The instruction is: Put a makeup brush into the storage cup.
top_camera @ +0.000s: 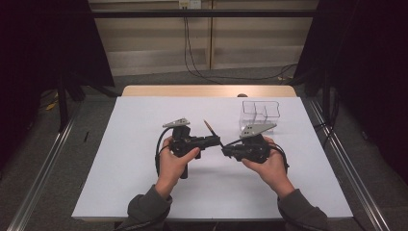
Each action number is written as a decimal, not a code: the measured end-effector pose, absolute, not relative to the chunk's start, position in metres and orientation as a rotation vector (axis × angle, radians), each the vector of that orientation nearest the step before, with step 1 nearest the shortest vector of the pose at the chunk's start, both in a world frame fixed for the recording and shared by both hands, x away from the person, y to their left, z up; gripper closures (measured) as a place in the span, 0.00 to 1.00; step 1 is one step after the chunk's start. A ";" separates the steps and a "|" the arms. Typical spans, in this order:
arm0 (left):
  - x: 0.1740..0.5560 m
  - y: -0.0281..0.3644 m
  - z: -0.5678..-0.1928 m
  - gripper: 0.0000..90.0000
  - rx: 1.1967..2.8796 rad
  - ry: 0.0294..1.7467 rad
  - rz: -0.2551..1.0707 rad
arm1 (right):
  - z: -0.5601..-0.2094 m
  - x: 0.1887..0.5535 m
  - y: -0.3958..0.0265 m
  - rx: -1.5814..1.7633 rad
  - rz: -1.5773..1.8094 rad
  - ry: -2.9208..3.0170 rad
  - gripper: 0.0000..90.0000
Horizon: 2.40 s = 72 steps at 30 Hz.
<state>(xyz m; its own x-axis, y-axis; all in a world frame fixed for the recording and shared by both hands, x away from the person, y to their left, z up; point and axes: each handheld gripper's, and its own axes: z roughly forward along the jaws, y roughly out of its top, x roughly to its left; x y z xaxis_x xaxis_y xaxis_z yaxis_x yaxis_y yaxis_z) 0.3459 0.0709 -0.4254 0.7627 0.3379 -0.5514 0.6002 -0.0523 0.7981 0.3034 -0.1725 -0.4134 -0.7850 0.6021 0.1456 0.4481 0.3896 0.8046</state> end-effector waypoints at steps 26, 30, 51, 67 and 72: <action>0.342 0.064 -0.426 0.93 1.593 0.780 -0.265 | -0.415 0.302 -0.163 1.007 1.417 2.487 0.90; 0.342 0.064 -0.426 0.93 1.600 0.779 -0.261 | -0.414 0.301 -0.161 1.010 1.416 2.488 0.89; 0.344 0.089 -0.421 0.93 1.614 0.775 -0.170 | -0.414 0.308 -0.175 0.994 1.406 2.453 0.33; 0.339 0.099 -0.422 0.93 1.646 0.764 -0.105 | -0.411 0.313 -0.187 1.104 1.441 2.357 0.13; 0.337 0.098 -0.424 0.93 1.654 0.759 -0.095 | -0.407 0.315 -0.190 1.127 1.497 2.315 0.12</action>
